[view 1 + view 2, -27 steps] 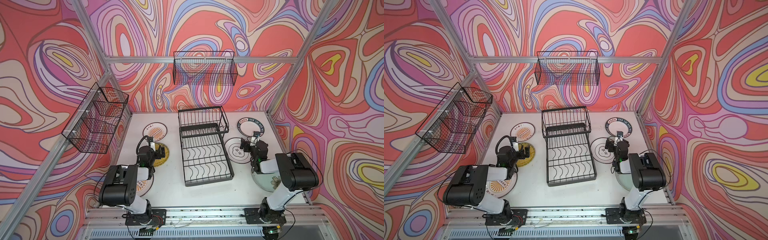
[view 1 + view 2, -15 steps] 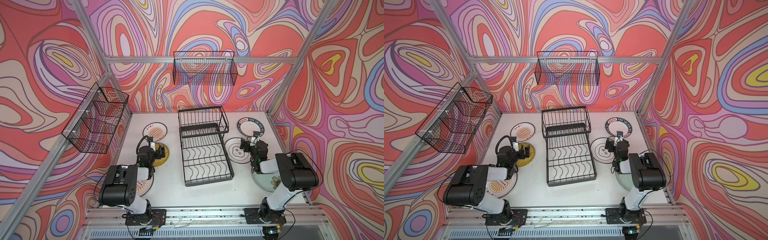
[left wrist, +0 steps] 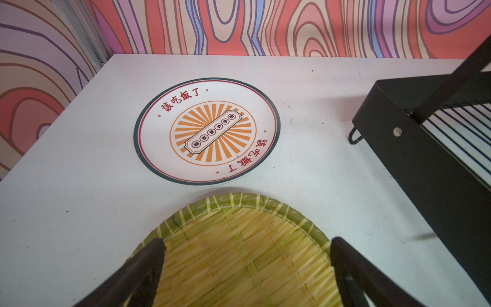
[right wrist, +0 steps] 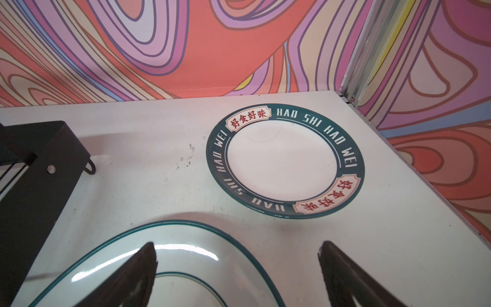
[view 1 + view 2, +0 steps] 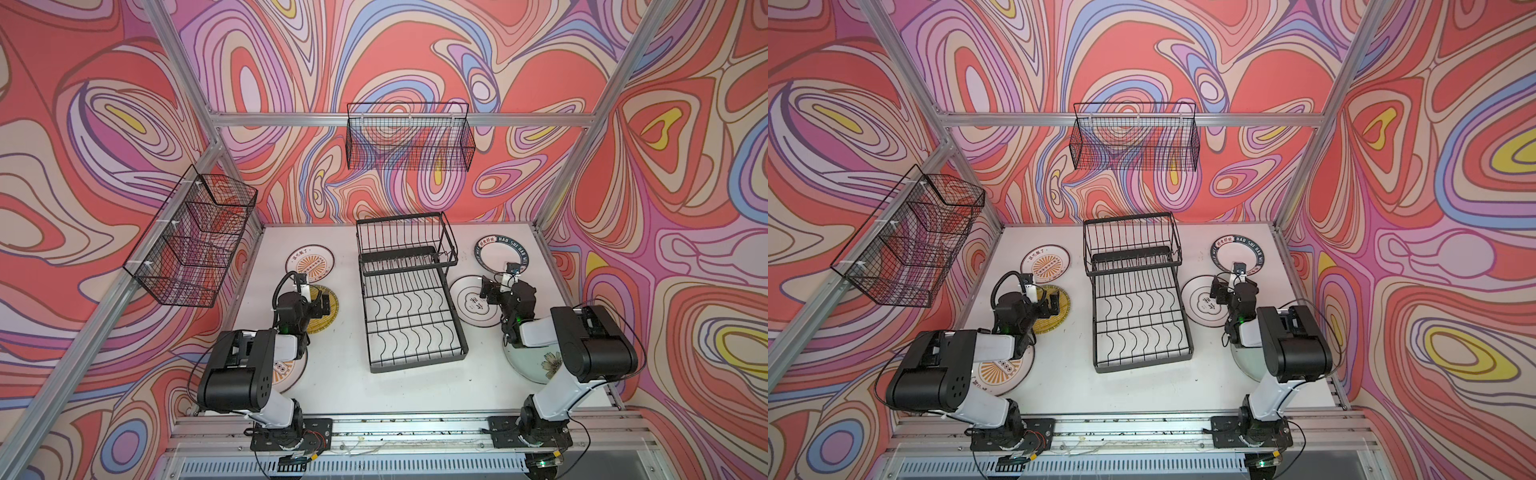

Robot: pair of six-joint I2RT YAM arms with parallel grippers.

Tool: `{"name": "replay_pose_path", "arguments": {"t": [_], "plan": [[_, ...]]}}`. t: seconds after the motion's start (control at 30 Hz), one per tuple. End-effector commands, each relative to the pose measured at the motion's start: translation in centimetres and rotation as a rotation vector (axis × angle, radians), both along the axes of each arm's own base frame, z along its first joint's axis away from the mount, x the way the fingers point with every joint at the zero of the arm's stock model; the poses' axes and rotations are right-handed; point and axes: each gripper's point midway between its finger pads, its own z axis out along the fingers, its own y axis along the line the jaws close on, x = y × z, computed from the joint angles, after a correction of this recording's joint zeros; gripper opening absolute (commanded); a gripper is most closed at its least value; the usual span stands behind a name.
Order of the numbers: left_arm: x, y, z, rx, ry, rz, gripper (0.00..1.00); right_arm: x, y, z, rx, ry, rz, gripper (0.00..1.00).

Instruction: Load the plates into the dish rack

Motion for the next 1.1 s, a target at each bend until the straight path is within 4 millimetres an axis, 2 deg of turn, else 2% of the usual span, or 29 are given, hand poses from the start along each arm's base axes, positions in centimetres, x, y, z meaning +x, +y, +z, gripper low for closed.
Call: {"name": "replay_pose_path", "arguments": {"t": [0.0, 0.37, 0.5, 1.07], "plan": [[0.4, -0.2, 0.8, 0.015, -0.034, -0.018, 1.00, 0.2, 0.2, -0.1, -0.003, 0.005, 0.013, 0.98], [0.4, -0.2, 0.8, 0.015, -0.033, -0.019, 1.00, 0.1, 0.1, -0.1, -0.004, 0.003, 0.008, 0.98], [0.5, -0.2, 0.8, 0.015, -0.033, -0.018, 1.00, 0.1, -0.8, -0.1, 0.001, 0.004, -0.051, 0.98], [0.6, 0.2, 0.8, 0.015, -0.025, 0.011, 1.00, 0.1, -0.7, -0.2, 0.004, 0.005, -0.048, 0.98]]}}
